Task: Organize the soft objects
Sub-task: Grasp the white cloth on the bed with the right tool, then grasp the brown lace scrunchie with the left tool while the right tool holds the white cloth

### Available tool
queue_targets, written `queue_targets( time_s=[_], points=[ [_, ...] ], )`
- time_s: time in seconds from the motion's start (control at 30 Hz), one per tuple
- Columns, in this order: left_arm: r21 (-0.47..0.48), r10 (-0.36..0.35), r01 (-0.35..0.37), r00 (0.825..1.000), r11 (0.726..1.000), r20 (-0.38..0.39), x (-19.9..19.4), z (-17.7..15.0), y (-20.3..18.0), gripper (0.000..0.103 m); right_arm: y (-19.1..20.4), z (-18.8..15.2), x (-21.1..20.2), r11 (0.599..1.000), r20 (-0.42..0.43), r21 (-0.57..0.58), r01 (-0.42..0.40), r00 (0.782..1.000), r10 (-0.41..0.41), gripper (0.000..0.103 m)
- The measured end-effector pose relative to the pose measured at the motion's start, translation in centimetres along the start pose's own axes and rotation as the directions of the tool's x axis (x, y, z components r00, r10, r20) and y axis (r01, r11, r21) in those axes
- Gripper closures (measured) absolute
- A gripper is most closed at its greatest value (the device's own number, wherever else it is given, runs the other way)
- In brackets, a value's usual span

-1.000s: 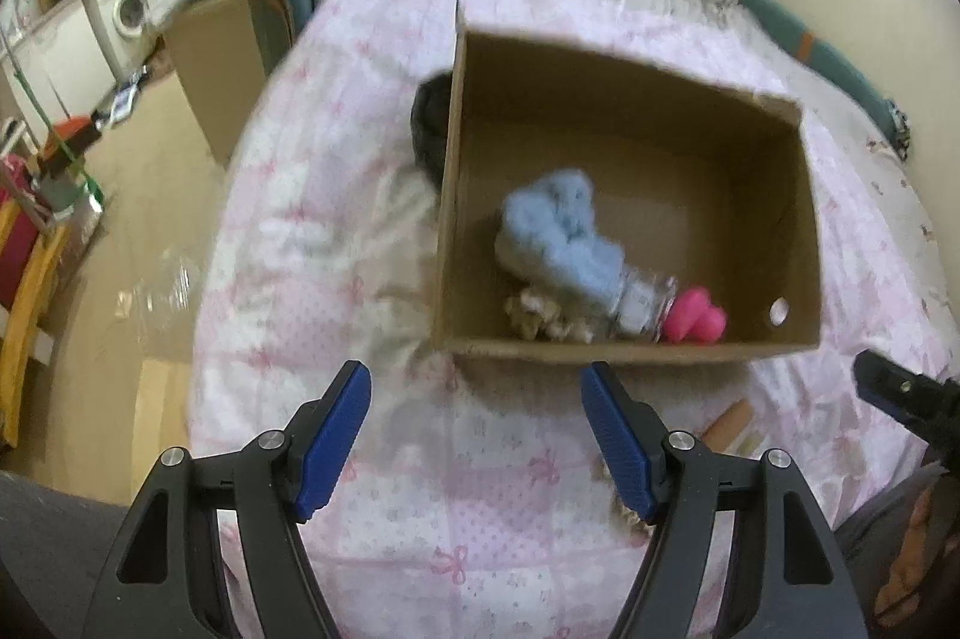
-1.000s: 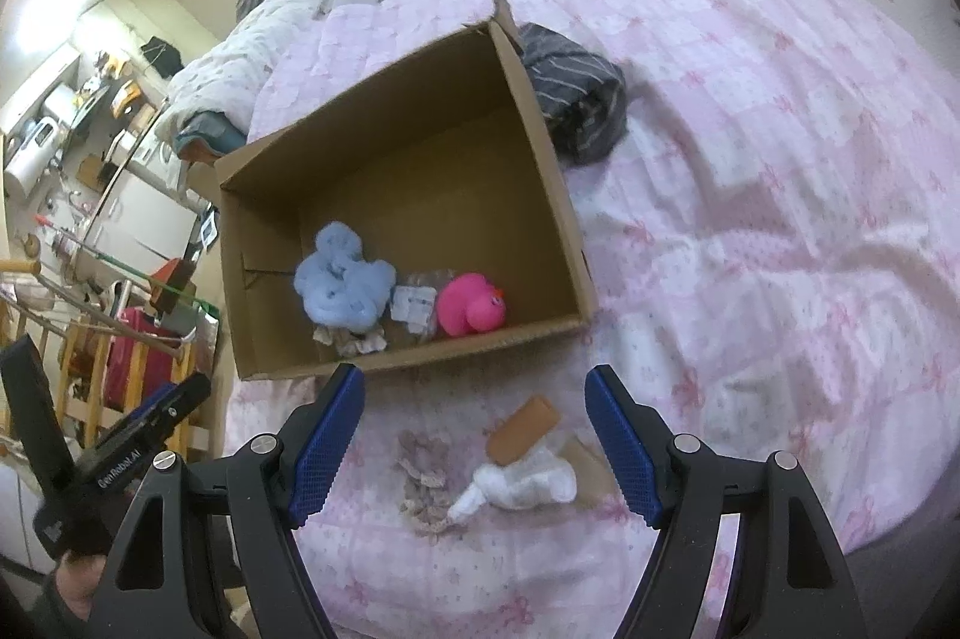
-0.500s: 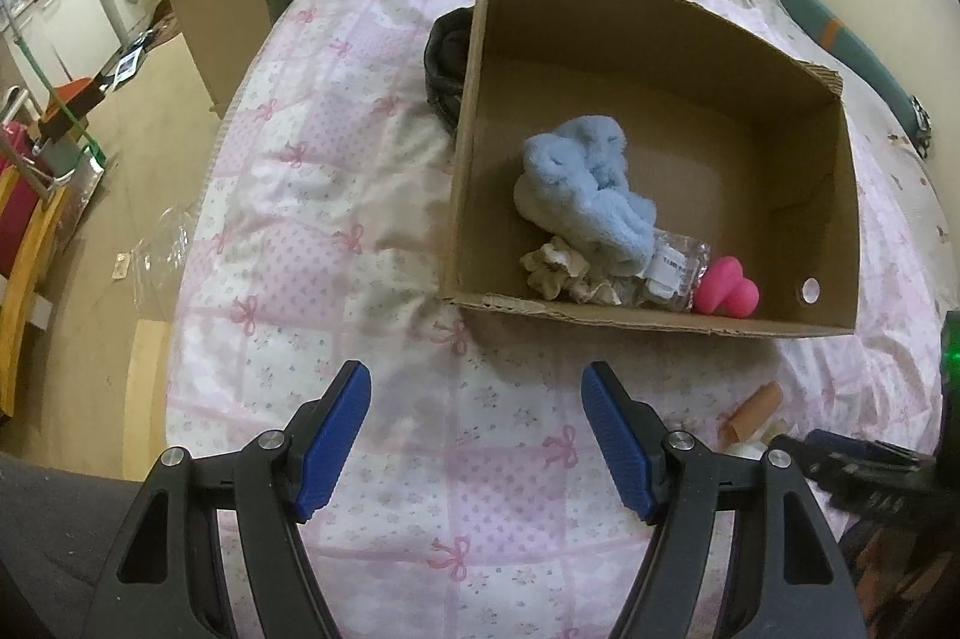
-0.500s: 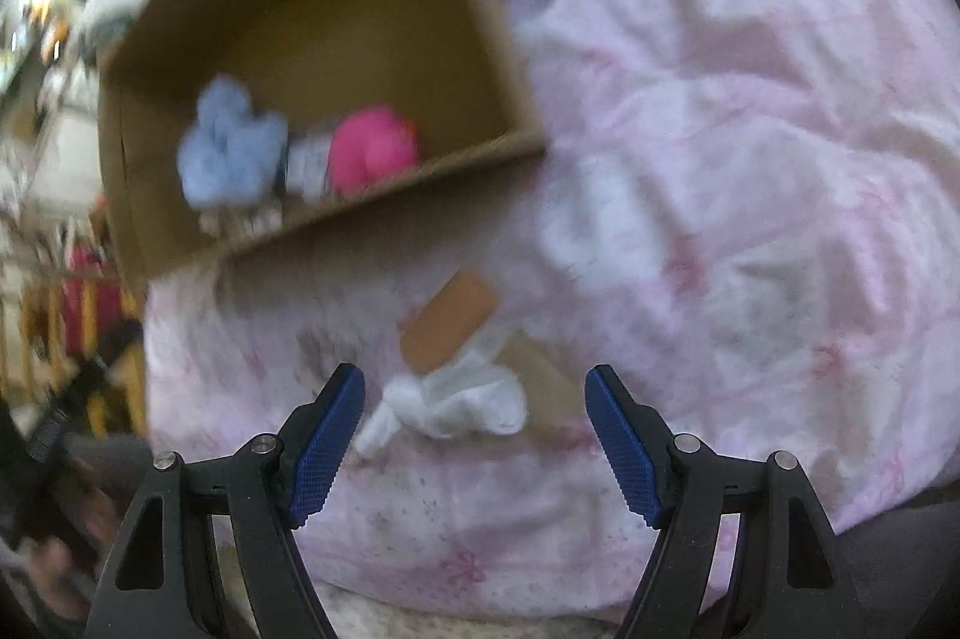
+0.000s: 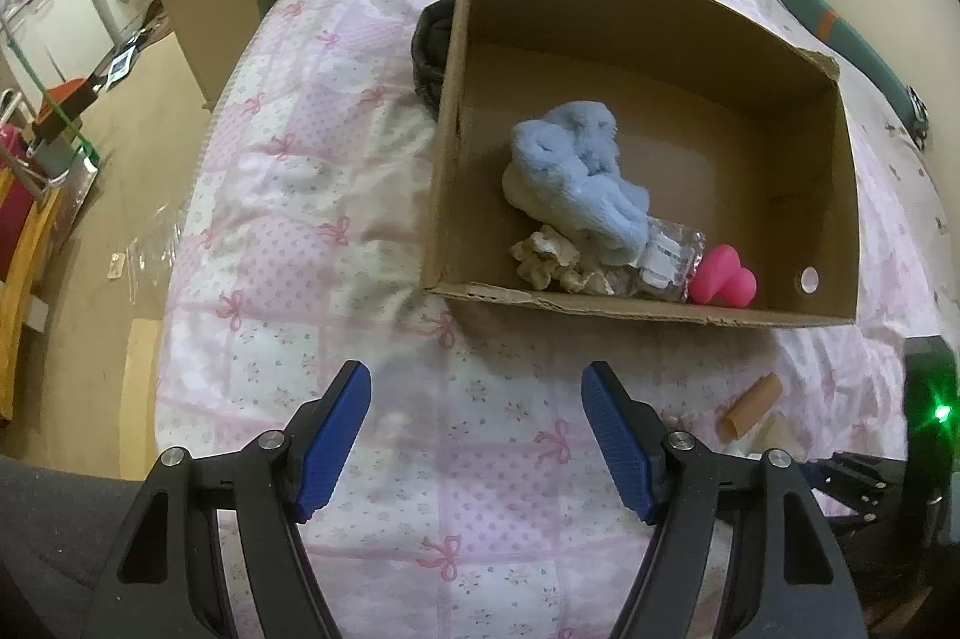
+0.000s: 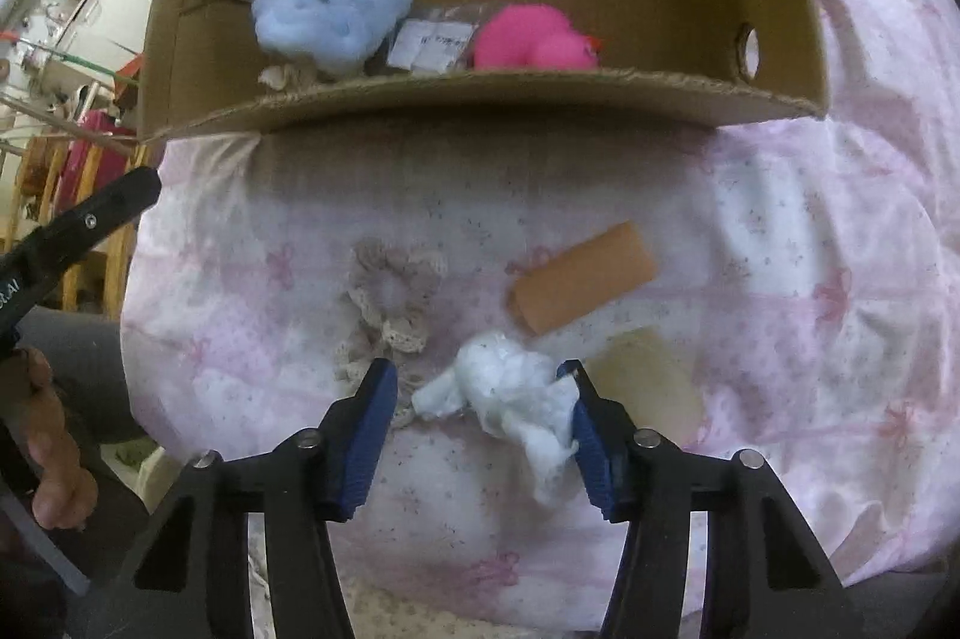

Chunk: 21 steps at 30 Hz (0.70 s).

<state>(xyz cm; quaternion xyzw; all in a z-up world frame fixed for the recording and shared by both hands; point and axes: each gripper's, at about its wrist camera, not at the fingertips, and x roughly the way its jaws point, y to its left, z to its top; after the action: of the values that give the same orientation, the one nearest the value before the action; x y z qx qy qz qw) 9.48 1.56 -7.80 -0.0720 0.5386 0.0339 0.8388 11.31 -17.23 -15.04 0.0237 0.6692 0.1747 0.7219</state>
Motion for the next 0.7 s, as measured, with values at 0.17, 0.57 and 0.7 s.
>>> queue_targets(
  time_s=[0.17,0.57,0.7],
  points=[
    [-0.003,0.001,-0.001,1.0,1.0,0.0,0.0,-0.1,-0.1,0.033,0.8,-0.5,1.3,0.998,-0.052,-0.054,0.035,0.998,-0.038,0.044],
    [-0.013,-0.009,0.009,1.0,1.0,-0.001,-0.1,-0.2,0.3,0.033,-0.9,0.0,-5.0,0.978,0.184,0.042,-0.204,0.964,0.193,0.078],
    [-0.045,-0.046,0.044,0.997,0.998,-0.056,0.9,-1.0,-0.8,0.033,-2.6,-0.2,-6.9,0.953,0.25,0.109,-0.282,0.936,0.248,0.078]
  ],
)
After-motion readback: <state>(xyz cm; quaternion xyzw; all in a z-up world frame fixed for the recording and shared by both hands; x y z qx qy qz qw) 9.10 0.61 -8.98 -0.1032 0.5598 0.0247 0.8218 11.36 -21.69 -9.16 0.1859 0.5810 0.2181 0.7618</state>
